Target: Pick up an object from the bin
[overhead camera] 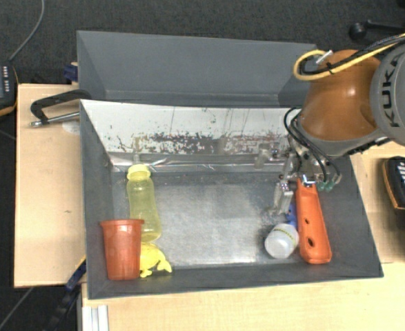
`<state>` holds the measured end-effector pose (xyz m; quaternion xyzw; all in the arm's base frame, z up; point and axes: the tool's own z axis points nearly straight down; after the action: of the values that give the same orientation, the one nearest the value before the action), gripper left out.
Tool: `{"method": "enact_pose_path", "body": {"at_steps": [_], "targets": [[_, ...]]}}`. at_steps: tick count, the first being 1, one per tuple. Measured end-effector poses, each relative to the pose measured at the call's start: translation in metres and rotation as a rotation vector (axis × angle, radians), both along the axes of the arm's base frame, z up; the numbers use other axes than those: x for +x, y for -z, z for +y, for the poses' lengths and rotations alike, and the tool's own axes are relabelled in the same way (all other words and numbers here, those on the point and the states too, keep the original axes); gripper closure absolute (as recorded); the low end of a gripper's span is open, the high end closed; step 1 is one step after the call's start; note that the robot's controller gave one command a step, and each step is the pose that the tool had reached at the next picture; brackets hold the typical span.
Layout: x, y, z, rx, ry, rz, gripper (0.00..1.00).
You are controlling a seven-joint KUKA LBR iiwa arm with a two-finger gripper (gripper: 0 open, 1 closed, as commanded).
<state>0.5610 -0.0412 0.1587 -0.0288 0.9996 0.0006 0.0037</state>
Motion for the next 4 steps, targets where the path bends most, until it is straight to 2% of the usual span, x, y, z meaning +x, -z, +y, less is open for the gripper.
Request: {"method": "enact_pose_path", "body": {"at_steps": [1, 2, 3, 4], "targets": [[-0.020, 0.061, -0.039, 0.001, -0.013, 0.000, 0.00], [-0.028, 0.084, -0.056, 0.011, -0.024, -0.019, 0.00], [-0.032, 0.081, -0.058, 0.010, -0.032, -0.024, 0.00], [-0.035, 0.062, -0.075, 0.006, -0.114, -0.030, 0.00]]}}
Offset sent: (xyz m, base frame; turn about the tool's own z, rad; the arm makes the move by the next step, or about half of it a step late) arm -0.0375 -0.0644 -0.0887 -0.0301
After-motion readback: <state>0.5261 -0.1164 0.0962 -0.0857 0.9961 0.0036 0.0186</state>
